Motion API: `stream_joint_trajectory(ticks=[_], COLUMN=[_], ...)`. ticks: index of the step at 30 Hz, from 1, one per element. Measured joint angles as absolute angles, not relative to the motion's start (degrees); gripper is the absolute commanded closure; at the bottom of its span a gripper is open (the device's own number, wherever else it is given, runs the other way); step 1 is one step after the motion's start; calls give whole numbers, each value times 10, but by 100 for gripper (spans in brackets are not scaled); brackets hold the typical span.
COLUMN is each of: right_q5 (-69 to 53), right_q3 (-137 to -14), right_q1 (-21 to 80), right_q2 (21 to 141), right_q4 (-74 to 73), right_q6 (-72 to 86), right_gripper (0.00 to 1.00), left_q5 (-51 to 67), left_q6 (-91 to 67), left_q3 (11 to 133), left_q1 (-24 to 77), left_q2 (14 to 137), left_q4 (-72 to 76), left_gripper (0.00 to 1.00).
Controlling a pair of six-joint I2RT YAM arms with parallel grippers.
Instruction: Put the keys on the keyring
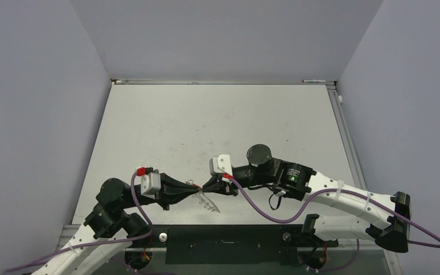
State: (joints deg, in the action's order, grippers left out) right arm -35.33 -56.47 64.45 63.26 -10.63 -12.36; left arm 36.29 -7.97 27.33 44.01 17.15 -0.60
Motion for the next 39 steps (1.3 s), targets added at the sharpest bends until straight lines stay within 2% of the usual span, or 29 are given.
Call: stream_joint_trajectory(ticks=[14, 17, 19, 21, 23, 39], right_q5=[-367, -370, -373, -374, -375, -375], right_q3=[-552, -552, -552, -548, -545, -543], right_q1=[641, 641, 641, 641, 641, 622], right_q2=[634, 637, 643, 648, 651, 611], right_q4=[-86, -83, -82, -83, -86, -35], right_q6=[-110, -106, -104, -100, -100, -100], right_gripper=[94, 83, 66, 58, 55, 55], left_q5=[363, 362, 361, 360, 358, 359], left_q6=[-81, -82, -83, -83, -83, -86], left_q3=[272, 269, 268, 268, 268, 268], left_q1=[433, 432, 430, 430, 430, 430], left_q2=[159, 153, 151, 151, 150, 150], left_q4=[-6, -6, -6, -2, -1, 2], left_gripper=[100, 100, 100, 100, 100, 100])
